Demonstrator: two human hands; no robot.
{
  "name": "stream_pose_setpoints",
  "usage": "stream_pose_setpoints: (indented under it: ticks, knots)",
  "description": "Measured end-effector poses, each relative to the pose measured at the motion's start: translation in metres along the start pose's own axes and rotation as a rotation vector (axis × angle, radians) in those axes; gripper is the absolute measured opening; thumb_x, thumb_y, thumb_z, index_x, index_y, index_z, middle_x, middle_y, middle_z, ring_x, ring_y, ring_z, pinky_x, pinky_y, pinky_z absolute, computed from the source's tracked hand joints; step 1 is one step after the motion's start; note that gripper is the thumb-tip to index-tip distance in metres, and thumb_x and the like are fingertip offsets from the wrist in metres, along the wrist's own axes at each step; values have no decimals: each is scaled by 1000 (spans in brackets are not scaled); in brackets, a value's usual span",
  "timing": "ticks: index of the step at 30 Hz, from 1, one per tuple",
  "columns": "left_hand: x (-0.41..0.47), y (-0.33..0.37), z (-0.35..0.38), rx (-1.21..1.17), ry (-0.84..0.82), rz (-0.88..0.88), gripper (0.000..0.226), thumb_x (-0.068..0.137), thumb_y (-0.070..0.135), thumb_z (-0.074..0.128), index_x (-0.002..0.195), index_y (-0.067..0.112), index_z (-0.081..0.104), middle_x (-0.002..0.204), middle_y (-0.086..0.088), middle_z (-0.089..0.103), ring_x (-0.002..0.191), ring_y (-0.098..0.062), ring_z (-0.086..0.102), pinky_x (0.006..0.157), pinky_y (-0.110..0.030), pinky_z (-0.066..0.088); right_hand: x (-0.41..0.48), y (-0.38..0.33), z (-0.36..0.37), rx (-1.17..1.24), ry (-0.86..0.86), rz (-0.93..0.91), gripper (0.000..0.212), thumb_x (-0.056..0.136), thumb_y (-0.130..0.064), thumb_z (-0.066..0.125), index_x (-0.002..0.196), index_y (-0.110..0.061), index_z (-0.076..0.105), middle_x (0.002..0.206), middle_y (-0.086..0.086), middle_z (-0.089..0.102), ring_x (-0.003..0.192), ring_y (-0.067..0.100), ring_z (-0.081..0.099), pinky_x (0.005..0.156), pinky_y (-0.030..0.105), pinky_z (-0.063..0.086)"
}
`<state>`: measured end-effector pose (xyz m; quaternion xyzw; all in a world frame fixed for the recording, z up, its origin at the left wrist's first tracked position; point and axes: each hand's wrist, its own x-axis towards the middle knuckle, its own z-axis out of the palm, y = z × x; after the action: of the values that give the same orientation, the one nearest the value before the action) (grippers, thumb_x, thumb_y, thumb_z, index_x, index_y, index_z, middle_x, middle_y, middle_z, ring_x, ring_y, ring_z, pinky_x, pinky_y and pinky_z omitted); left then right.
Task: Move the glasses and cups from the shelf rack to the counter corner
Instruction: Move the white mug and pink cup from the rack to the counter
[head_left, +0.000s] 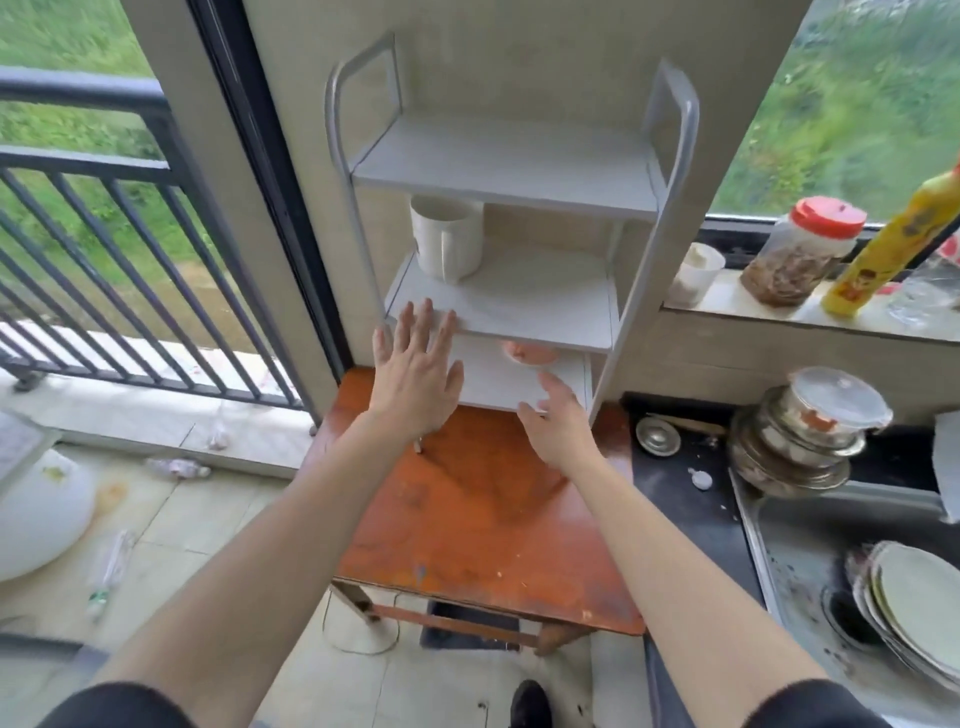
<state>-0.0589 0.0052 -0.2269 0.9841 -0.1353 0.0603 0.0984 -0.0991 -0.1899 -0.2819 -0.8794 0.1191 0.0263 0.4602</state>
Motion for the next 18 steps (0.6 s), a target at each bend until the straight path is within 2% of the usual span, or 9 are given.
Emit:
stream_pose_setpoints:
  ticks: [2, 3, 6, 7, 9, 11, 13, 16, 18]
  knots:
    - [1, -6, 2, -3, -15, 12, 73, 100, 33, 44, 160, 26, 2, 169, -5, -6, 154, -27, -11, 122, -57, 2, 23, -6, 5, 119, -24, 26, 52, 101, -19, 51, 149, -36, 40, 155, -7, 43, 134, 21, 50, 98, 28, 40]
    - [1, -8, 3, -13, -15, 15, 77, 98, 30, 48, 159, 27, 2, 169, -4, -5, 154, -26, -11, 122, -56, 4, 33, -9, 8, 161, -30, 18, 52, 100, -14, 51, 145, -38, 45, 152, -11, 45, 133, 19, 49, 99, 27, 38]
    - [2, -10, 6, -35, -13, 9, 86, 92, 25, 52, 159, 29, -1, 169, -1, -6, 153, -23, -12, 123, -51, 9, 59, -15, 18, 270, -40, 48, 51, 95, -7, 48, 141, -28, 49, 148, -8, 48, 125, 18, 53, 106, 40, 48]
    - [2, -10, 6, -37, -16, 10, 86, 91, 24, 52, 159, 30, -1, 169, 0, -6, 153, -22, -12, 123, -50, 10, 64, -17, 21, 309, -35, 89, 50, 94, -5, 47, 140, -26, 50, 146, -5, 49, 116, 17, 56, 103, 42, 52]
    - [3, -12, 5, -44, -23, 14, 85, 90, 23, 51, 158, 32, 0, 169, 2, -5, 153, -21, -12, 123, -50, 13, 72, -19, 26, 373, -8, 161, 46, 93, -4, 47, 135, -24, 52, 140, -2, 52, 98, 11, 59, 90, 37, 58]
    - [5, -15, 2, -47, -25, 23, 81, 91, 25, 49, 158, 33, 5, 169, 1, -1, 154, -21, -8, 121, -51, 15, 76, -20, 29, 368, 38, 169, 40, 94, -7, 50, 131, -23, 54, 134, 0, 55, 93, 14, 61, 78, 30, 56]
    - [8, -15, -3, -68, 8, 36, 71, 93, 30, 48, 157, 30, 18, 167, -2, 13, 153, -24, 3, 118, -52, 20, 77, -19, 30, 344, 74, 155, 35, 96, -15, 55, 131, -20, 55, 133, 0, 56, 104, 19, 62, 85, 34, 56]
    - [20, -5, -14, -190, 185, -28, 54, 97, 35, 50, 147, 18, 42, 151, -6, 46, 143, -28, 30, 108, -47, 32, 70, -16, 27, 372, 119, 135, 29, 98, -25, 61, 126, -19, 57, 128, -1, 57, 115, 24, 60, 101, 47, 53]
    - [31, 6, -20, -356, 287, -127, 53, 97, 34, 53, 144, 13, 44, 144, -10, 51, 134, -30, 38, 105, -42, 35, 66, -15, 25, 365, 117, 108, 26, 98, -26, 61, 123, -19, 57, 128, 1, 56, 114, 27, 60, 101, 48, 53]
